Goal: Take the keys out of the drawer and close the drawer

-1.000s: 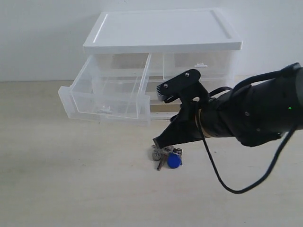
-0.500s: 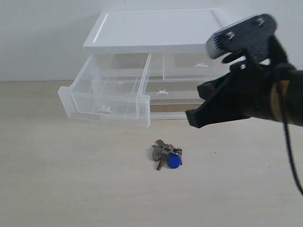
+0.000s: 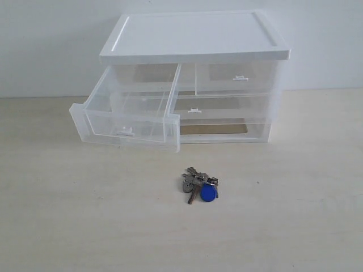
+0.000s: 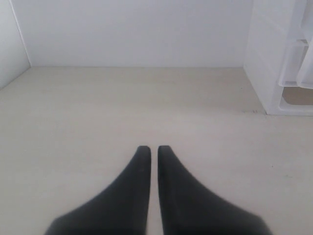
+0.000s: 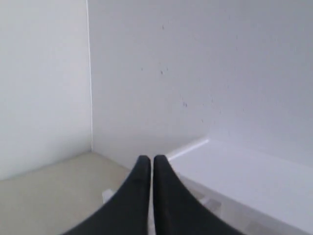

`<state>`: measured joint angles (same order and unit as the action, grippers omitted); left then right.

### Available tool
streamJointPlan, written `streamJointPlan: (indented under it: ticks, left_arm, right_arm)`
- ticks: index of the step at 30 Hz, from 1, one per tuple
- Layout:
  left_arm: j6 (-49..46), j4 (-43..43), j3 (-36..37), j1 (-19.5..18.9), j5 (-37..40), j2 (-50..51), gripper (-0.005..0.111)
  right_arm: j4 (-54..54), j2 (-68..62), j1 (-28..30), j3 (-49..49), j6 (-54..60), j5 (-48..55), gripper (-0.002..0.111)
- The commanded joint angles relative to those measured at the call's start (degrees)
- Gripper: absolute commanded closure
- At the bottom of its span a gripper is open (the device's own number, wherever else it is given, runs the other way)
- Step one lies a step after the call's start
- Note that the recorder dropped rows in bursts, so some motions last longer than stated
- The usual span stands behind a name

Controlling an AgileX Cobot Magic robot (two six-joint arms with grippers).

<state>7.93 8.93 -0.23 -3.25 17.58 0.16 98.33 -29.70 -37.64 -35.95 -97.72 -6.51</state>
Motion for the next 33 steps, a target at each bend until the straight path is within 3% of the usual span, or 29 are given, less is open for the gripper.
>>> streamJointPlan:
  ticks: [1,16,33]
  left_arm:
    - [-0.1,-0.2,0.2,-0.1,0.0,-0.2,0.102]
    - [-1.8,3.8,0.2,-0.1,0.0,-0.2,0.102]
    - [-1.8,3.8,0.2,-0.1,0.0,-0.2,0.102]
  right_arm:
    - [0.3,8.3,0.5,0.2,0.2,-3.1,0.108]
    - [1.6,25.8,0.5,2.8,1.9,-10.2,0.108]
    - [1.6,27.8,0.5,2.8,1.2,-12.3,0.108]
